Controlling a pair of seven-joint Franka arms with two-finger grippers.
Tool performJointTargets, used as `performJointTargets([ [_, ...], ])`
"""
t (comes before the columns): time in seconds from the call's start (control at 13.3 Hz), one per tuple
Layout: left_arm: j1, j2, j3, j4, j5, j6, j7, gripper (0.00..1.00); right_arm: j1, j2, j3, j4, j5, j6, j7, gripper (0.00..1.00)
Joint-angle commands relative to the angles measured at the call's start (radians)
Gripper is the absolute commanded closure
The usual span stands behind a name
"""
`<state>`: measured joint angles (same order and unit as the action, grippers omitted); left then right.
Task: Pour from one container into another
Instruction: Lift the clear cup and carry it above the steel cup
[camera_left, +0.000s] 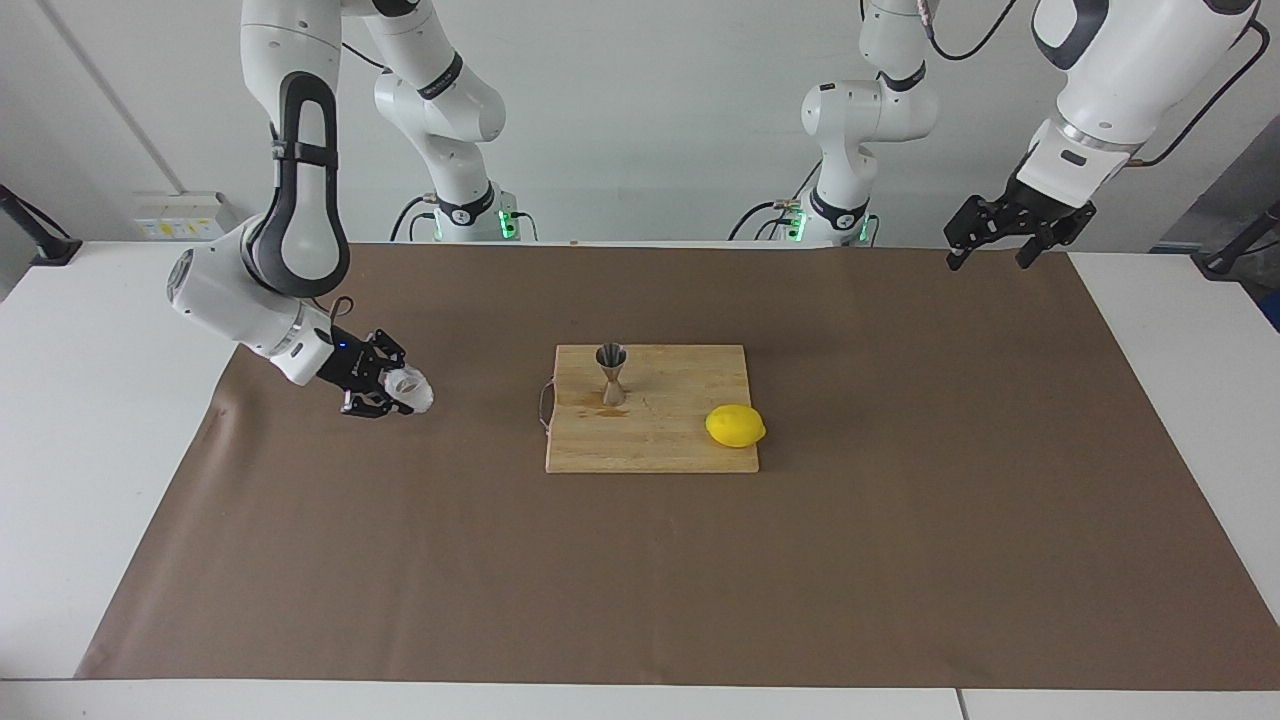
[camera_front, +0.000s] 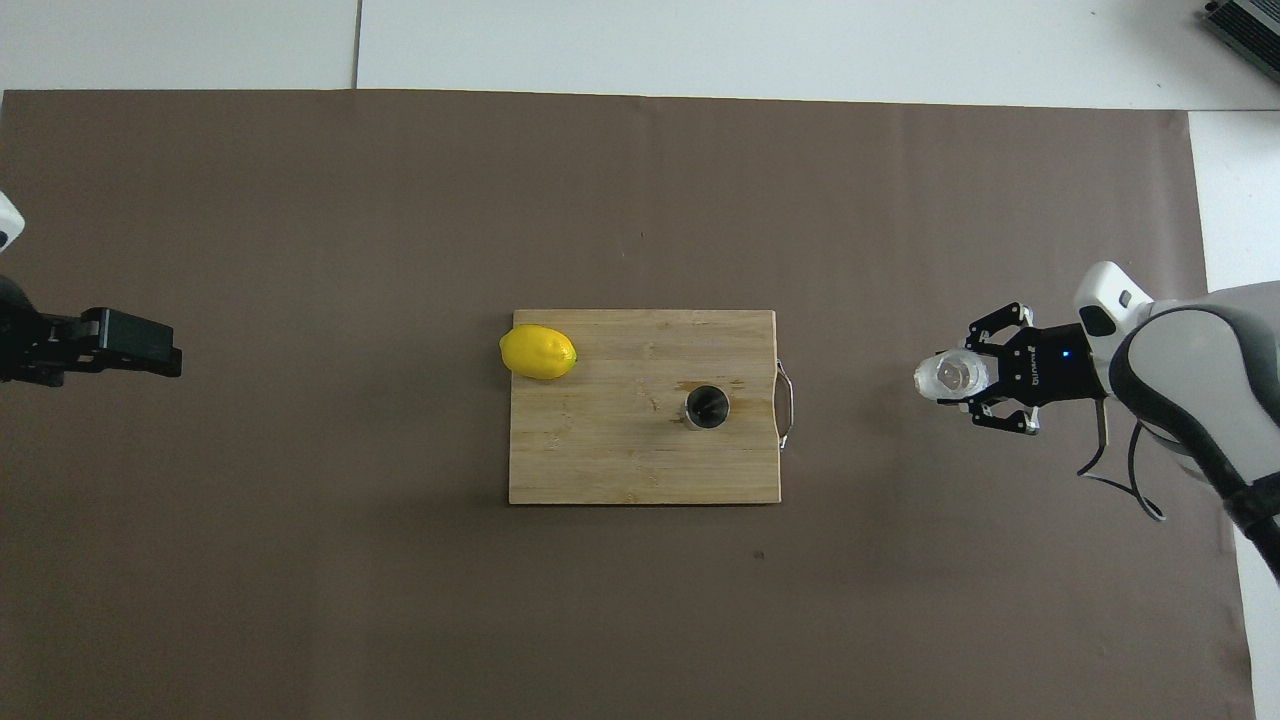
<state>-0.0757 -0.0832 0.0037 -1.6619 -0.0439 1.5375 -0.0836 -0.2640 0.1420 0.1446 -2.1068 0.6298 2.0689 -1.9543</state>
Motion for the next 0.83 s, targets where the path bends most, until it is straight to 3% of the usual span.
performJointTargets([
  [0.0, -0.007, -0.017, 0.001, -0.010, 0.021, -0.013, -0.015, 0.00, 0.061, -0.024, 0.006, 0.040, 0.001, -0.003, 0.108, 1.00],
  [0.23, -0.007, -0.017, 0.001, -0.012, 0.021, -0.019, -0.015, 0.00, 0.144, -0.025, 0.006, 0.086, -0.028, 0.008, 0.243, 1.00],
  [0.75, -0.006, -0.018, 0.001, -0.015, 0.019, -0.020, -0.013, 0.00, 0.396, -0.016, 0.007, 0.157, -0.263, 0.117, 0.658, 1.00],
])
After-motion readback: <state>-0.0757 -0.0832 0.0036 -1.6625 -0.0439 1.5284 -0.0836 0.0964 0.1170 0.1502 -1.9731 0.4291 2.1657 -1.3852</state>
